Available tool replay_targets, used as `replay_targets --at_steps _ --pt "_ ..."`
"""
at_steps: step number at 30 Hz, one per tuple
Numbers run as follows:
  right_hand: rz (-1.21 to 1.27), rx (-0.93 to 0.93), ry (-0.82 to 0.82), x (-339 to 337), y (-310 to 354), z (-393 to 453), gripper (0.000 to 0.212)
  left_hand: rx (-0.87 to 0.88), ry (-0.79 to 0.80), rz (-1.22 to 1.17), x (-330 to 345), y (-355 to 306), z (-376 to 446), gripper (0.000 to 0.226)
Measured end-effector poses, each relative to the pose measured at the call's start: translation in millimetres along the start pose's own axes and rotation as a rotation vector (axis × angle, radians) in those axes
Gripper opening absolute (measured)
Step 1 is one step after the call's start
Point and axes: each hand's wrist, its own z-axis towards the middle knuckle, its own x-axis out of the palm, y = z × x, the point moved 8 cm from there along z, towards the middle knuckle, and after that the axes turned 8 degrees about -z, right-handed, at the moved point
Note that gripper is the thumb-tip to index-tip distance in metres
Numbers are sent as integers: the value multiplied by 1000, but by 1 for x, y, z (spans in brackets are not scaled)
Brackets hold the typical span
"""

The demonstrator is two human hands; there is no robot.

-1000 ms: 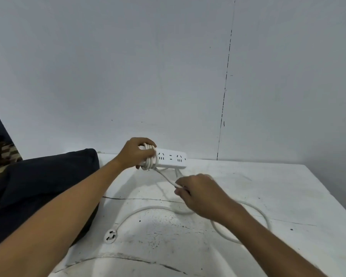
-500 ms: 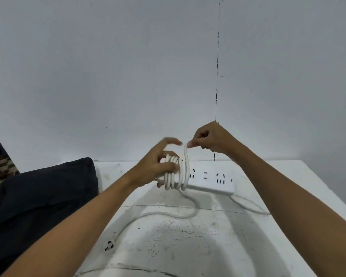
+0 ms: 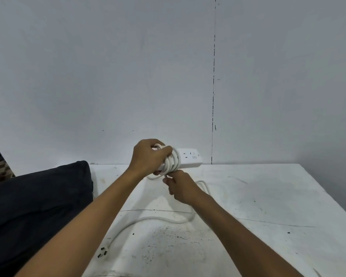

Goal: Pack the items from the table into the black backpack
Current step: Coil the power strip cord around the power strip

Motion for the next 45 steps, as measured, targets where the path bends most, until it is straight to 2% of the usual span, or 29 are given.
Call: replay_targets --at_steps 2,4,7,11,14,16,21,26,31,35,38,39,41,45 --pt "-85 -32 25 3 -2 -4 15 2 65 139 2 7 1 15" --pt "-126 -59 44 4 2 -7 21 -47 148 172 4 13 0 16" --pt "-219 -67 49 2 2 -8 19 -141 225 38 9 22 -7 20" --pt "-389 -62 63 -4 2 -9 20 -219 334 -79 8 31 -14 46" --pt "-520 -90 51 -8 7 -13 21 -169 421 -41 10 27 -19 39" --pt "-570 -110 31 -9 11 -16 21 -147 429 1 10 26 -20 37" --pt "-667 -133 -15 -11 18 -19 21 -93 377 -6 11 37 -14 55" --pt "-739 -155 -53 -21 25 -19 23 -134 279 -215 7 48 -15 42" --pt "-541 -50 -50 -19 18 -20 22 -117 179 -231 -1 58 -14 42" --pt "-51 88 21 -17 17 -35 15 -33 106 -115 -14 62 -12 48" --pt "311 177 155 -1 18 -63 23 20 15 -56 -33 66 -5 53" --pt "314 166 171 2 21 -71 24 32 -10 -46 -40 67 -2 56" --pt "158 115 127 2 25 -80 25 66 -11 -15 -51 70 3 57" --pt "-74 25 57 -11 36 -85 27 115 116 -7 -50 72 8 62"
